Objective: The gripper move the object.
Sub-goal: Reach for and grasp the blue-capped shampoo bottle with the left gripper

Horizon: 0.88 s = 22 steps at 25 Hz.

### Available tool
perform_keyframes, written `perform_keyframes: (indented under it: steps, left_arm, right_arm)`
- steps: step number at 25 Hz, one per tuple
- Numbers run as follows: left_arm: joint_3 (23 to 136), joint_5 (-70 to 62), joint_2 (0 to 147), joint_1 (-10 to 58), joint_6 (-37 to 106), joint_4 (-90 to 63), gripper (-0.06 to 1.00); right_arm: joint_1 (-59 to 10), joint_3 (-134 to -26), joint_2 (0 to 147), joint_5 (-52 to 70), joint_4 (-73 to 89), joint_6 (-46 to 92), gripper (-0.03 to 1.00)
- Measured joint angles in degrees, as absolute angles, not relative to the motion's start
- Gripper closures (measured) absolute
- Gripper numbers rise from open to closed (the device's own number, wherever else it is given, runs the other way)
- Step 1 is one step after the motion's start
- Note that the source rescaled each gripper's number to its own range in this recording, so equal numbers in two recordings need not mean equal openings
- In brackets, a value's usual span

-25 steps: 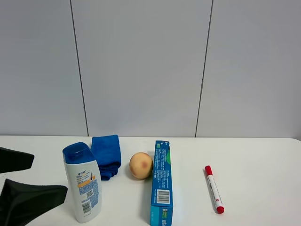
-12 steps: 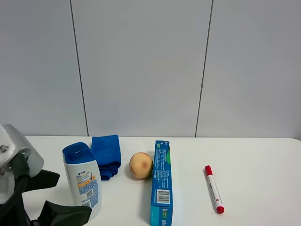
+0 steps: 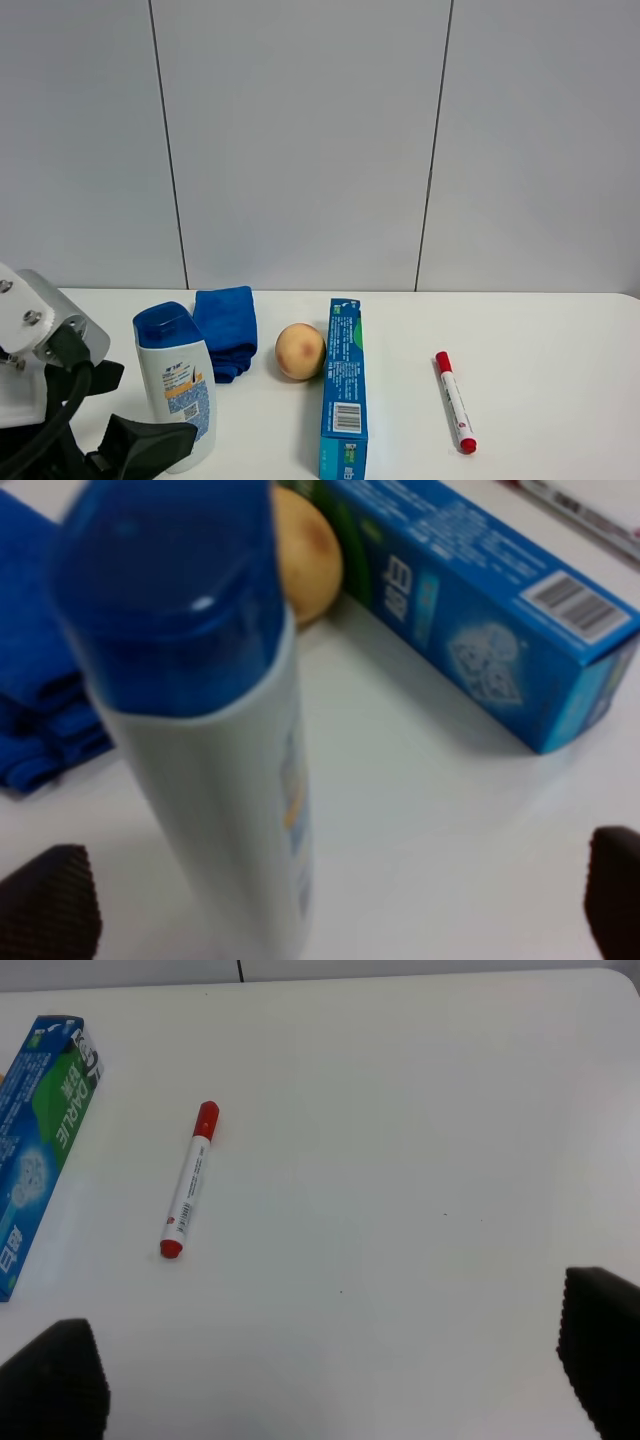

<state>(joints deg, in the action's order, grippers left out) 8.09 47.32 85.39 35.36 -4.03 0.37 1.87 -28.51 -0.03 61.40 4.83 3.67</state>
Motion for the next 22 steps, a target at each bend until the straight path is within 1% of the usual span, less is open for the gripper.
perform_keyframes:
  steps: [8, 15, 22]
  left_arm:
    - [9.17, 47.78, 85.57, 35.36, -3.13, -2.45, -0.06]
    - [11.64, 47.11, 89.06, 35.36, -2.31, -2.65, -0.06]
    - [11.7, 47.69, 91.85, 35.36, -1.29, -2.65, -0.06]
  right_arm:
    - [1.87, -28.51, -0.03, 61.4, 4.83, 3.67, -0.03]
    - [1.87, -28.51, -0.03, 61.4, 4.83, 3.67, -0.03]
    - [1.87, -28.51, -0.03, 61.4, 4.83, 3.67, -0.03]
